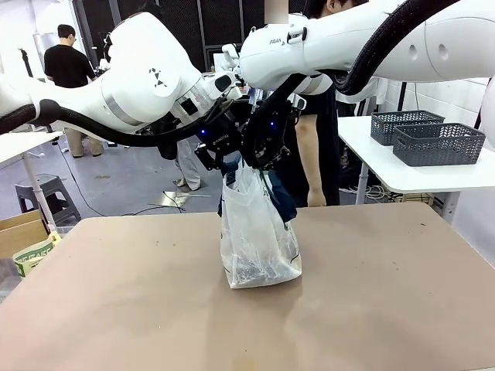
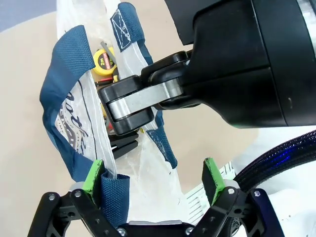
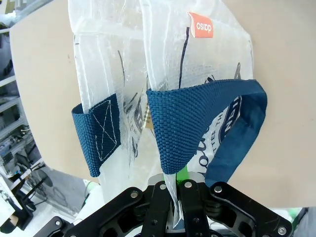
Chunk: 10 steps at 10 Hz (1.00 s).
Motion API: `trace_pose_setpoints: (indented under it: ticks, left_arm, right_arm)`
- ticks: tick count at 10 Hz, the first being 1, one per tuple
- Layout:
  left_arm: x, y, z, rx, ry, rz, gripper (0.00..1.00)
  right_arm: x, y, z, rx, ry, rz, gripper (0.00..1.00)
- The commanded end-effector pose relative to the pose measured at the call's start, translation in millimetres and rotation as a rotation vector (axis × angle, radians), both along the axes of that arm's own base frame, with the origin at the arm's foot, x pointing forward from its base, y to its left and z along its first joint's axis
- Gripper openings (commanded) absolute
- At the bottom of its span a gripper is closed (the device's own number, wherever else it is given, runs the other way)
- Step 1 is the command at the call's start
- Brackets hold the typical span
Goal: Transfer purchased items from the store into the shopping bag.
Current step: Move the Reusable shopping bag to the right side of the table.
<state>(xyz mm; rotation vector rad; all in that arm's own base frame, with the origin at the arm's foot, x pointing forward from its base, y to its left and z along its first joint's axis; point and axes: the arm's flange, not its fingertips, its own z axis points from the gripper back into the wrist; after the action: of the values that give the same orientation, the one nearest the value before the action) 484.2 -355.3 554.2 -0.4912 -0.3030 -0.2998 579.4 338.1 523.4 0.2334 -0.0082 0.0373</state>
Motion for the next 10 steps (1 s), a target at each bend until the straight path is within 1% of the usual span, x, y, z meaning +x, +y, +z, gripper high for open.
trace_pose_setpoints:
  ticks: [1, 9, 10]
  left_arm:
    - [-1.1, 2.8, -10.4, -0.018, 0.017, -0.023, 1.00]
    - [-2.7, -10.6, -21.0, 0.080, 0.023, -0.002, 1.00]
    - [-2.7, -11.2, -22.7, 0.117, 0.003, 0.024, 0.82]
  right_arm:
    - [4.4, 4.1, 3.5, -0.014, -0.013, -0.004, 0.00]
    - [4.4, 4.2, 2.8, -0.002, -0.010, 0.001, 0.00]
    - [4.1, 3.8, 3.1, -0.001, -0.011, 0.001, 0.00]
